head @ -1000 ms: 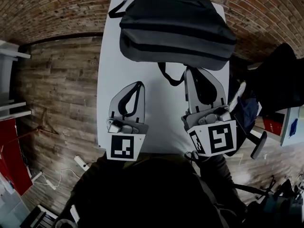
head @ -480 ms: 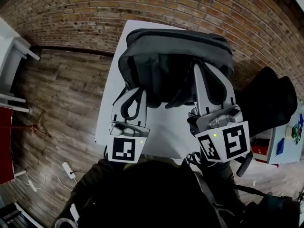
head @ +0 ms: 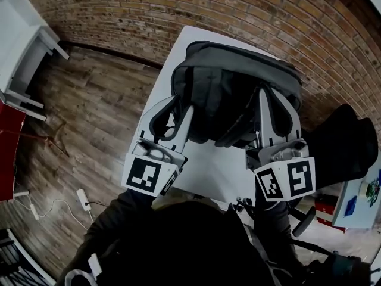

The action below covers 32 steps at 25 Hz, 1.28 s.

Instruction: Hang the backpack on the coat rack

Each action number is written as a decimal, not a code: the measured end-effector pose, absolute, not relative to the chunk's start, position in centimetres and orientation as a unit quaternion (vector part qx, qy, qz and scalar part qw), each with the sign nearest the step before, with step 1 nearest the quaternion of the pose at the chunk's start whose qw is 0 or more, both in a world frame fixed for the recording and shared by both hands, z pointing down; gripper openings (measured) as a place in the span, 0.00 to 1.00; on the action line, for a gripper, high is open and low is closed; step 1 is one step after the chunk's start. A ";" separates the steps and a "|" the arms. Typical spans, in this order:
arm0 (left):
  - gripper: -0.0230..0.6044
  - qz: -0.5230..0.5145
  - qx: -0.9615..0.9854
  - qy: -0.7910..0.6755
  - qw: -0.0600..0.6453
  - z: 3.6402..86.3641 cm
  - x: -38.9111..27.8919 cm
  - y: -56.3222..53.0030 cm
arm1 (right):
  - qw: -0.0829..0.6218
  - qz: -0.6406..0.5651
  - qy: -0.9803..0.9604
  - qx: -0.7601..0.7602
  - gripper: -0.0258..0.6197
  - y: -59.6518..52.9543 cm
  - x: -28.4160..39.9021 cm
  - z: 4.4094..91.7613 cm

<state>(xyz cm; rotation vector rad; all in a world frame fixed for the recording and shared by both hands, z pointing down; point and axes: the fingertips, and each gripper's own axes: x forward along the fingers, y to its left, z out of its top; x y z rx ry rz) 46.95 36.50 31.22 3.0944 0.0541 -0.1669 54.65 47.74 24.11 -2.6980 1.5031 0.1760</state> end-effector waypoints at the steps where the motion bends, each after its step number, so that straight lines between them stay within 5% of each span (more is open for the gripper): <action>1: 0.24 -0.045 0.998 0.025 0.022 31.2 47.3 36.7 | 0.025 0.057 0.488 -0.871 0.07 47.8 54.4 24.1; 19: 0.33 -0.034 0.993 0.102 0.050 28.2 48.7 41.3 | 0.040 0.065 0.532 -0.843 0.07 50.7 52.3 24.6; 22: 0.13 -0.050 0.992 0.105 0.046 27.5 48.6 41.7 | 0.040 0.068 0.534 -0.842 0.07 51.1 52.1 24.7; 32: 0.11 -0.069 0.993 0.091 0.041 26.5 49.3 40.6 | -0.001 0.127 0.519 -0.845 0.16 53.0 51.2 24.6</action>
